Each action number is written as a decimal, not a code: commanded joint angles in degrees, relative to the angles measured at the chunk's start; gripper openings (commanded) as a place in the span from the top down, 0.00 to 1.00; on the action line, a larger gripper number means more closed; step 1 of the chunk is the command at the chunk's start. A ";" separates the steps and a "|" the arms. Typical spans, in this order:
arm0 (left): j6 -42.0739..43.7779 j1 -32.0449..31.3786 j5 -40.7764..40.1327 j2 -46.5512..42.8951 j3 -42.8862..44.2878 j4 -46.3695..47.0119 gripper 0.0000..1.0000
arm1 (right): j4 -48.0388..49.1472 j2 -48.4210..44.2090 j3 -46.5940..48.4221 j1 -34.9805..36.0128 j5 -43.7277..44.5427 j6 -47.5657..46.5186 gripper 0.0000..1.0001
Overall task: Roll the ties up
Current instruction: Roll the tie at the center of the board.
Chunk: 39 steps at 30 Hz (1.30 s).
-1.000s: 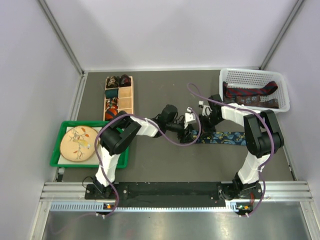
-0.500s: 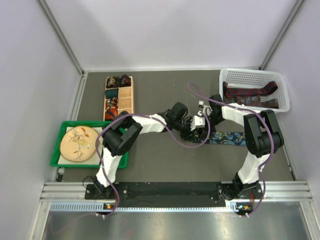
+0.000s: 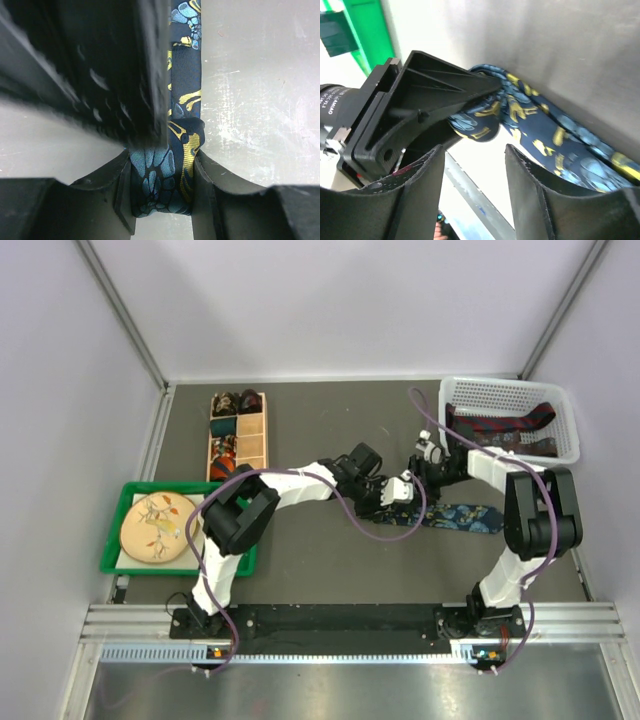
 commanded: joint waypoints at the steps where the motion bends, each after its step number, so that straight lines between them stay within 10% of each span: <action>1: 2.24 -0.26 -7.09 2.33 -1.28 -12.89 0.70 | 9.77 -1.29 -2.84 2.36 -7.03 5.27 0.48; 17: 1.80 -0.70 -7.09 4.18 0.04 -13.50 0.68 | 12.50 4.33 -1.17 8.00 1.93 5.19 0.62; 23: 1.54 -0.70 -7.00 4.35 0.30 -13.59 0.64 | 12.07 5.74 -1.00 8.17 2.02 4.66 1.00; 39: -9.53 4.48 6.35 -10.39 -11.45 8.95 0.18 | 4.60 3.19 -1.61 7.47 17.30 -0.79 1.00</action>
